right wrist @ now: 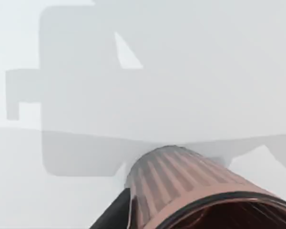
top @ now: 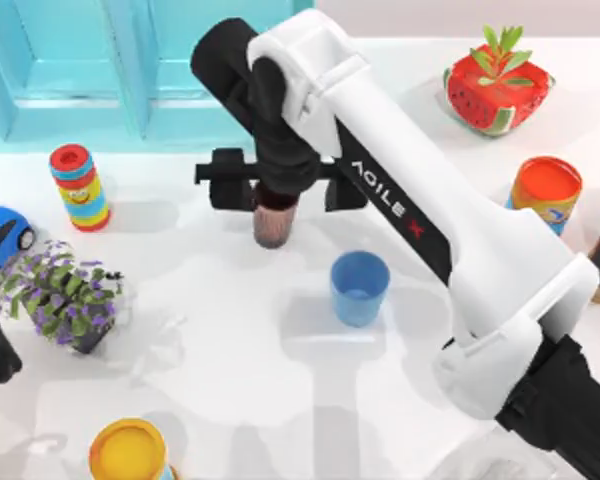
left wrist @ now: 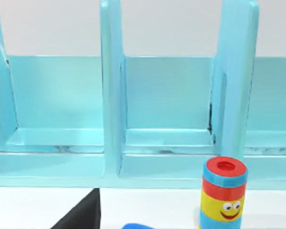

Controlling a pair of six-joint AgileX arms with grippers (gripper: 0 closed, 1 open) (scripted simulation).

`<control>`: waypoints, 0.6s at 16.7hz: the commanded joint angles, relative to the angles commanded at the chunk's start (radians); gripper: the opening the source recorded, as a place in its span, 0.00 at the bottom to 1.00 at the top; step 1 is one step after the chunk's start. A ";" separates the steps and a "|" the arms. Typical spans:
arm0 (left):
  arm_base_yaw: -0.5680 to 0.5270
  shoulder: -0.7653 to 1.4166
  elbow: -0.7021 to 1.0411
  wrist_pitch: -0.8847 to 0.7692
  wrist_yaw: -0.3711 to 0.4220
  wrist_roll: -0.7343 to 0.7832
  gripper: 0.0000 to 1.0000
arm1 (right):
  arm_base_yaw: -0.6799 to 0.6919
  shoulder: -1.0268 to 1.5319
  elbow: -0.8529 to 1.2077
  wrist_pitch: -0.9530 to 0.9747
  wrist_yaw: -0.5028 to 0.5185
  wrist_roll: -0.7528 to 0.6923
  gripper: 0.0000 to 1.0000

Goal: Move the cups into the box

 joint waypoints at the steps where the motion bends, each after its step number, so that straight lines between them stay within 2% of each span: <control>1: 0.000 0.000 0.000 0.000 0.000 0.000 1.00 | 0.000 0.000 0.000 0.000 0.000 0.000 0.55; 8: 0.000 0.000 0.000 0.000 0.000 0.000 1.00 | 0.000 0.000 0.000 0.000 0.000 0.000 0.02; 10: 0.000 0.000 0.000 0.000 0.000 0.000 1.00 | 0.000 0.000 0.000 0.000 0.000 0.000 0.00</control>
